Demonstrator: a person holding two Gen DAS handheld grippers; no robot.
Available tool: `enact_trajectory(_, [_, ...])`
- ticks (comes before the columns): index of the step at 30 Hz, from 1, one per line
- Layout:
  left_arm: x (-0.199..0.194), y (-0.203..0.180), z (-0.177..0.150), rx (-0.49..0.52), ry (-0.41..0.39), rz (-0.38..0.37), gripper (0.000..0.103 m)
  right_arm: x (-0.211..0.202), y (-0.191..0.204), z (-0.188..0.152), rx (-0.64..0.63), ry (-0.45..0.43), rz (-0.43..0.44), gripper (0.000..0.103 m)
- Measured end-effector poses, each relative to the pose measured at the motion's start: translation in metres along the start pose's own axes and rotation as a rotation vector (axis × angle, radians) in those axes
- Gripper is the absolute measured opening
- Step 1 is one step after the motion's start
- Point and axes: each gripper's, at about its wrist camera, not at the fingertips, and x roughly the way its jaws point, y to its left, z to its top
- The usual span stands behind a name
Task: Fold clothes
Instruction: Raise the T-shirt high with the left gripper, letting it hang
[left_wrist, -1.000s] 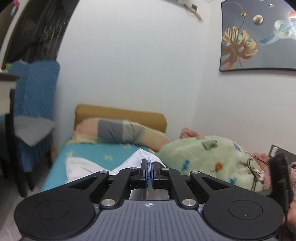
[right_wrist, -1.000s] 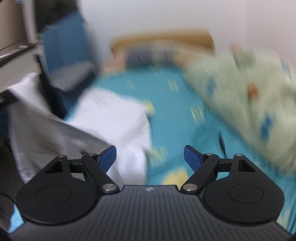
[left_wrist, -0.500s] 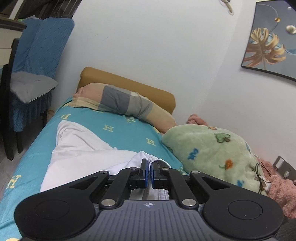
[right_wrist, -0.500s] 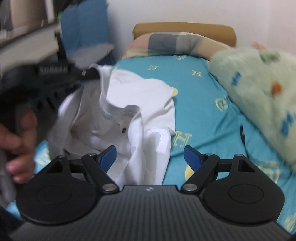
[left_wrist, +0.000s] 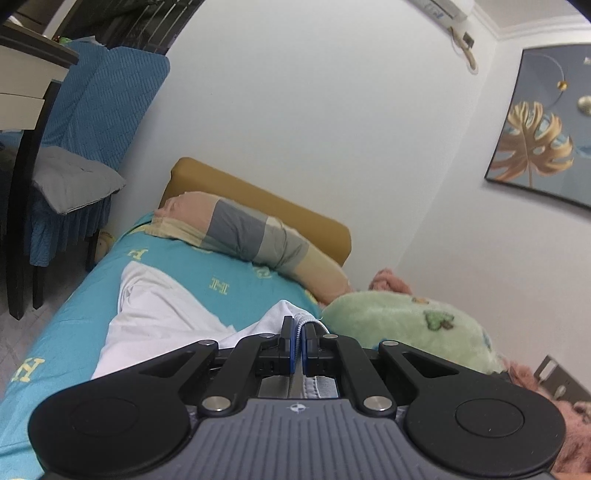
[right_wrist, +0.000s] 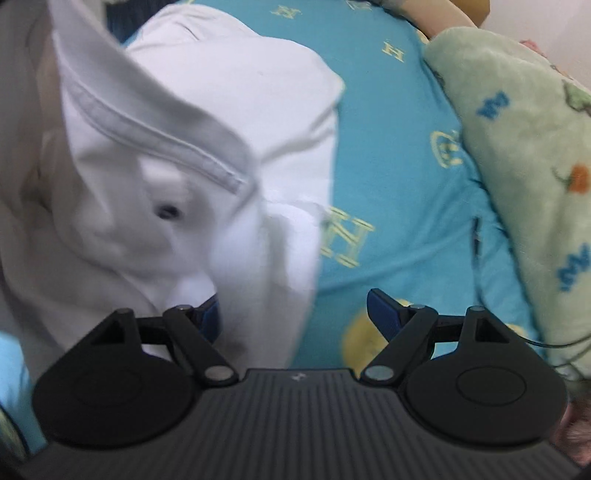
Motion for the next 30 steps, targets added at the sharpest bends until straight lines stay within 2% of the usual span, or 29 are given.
enact_trajectory(3, [-0.006, -0.002, 0.006, -0.007, -0.029, -0.016, 0.003, -0.024, -0.014, -0.01, -0.04, 0.014, 0.01, 0.081])
enact_trajectory(8, [-0.021, -0.013, 0.009, 0.013, -0.042, -0.048, 0.003, -0.07, -0.041, -0.037, -0.087, -0.035, 0.001, 0.081])
enact_trajectory(12, [-0.033, -0.027, 0.005, 0.06, -0.047, -0.077, 0.003, -0.105, -0.058, -0.064, -0.092, -0.074, 0.124, 0.081])
enact_trajectory(16, [-0.044, -0.039, -0.002, 0.105, -0.047, -0.089, 0.003, -0.133, -0.065, -0.09, -0.158, -0.178, 0.075, 0.081])
enact_trajectory(19, [-0.05, -0.044, -0.008, 0.135, -0.039, -0.084, 0.003, -0.144, -0.071, -0.104, -0.136, -0.232, 0.058, 0.082])
enact_trajectory(21, [-0.053, -0.046, -0.011, 0.153, -0.034, -0.068, 0.003, -0.144, -0.072, -0.107, -0.083, -0.264, 0.122, 0.082])
enact_trajectory(24, [-0.059, -0.047, -0.014, 0.168, -0.034, -0.051, 0.003, -0.137, -0.062, -0.11, 0.023, -0.309, 0.265, 0.082])
enact_trajectory(27, [-0.064, -0.049, -0.016, 0.191, -0.035, -0.032, 0.003, -0.118, -0.038, -0.105, 0.127, -0.302, 0.372, 0.082])
enact_trajectory(30, [-0.068, -0.051, -0.019, 0.213, -0.033, -0.016, 0.003, -0.103, -0.011, -0.1, 0.171, -0.341, 0.419, 0.082])
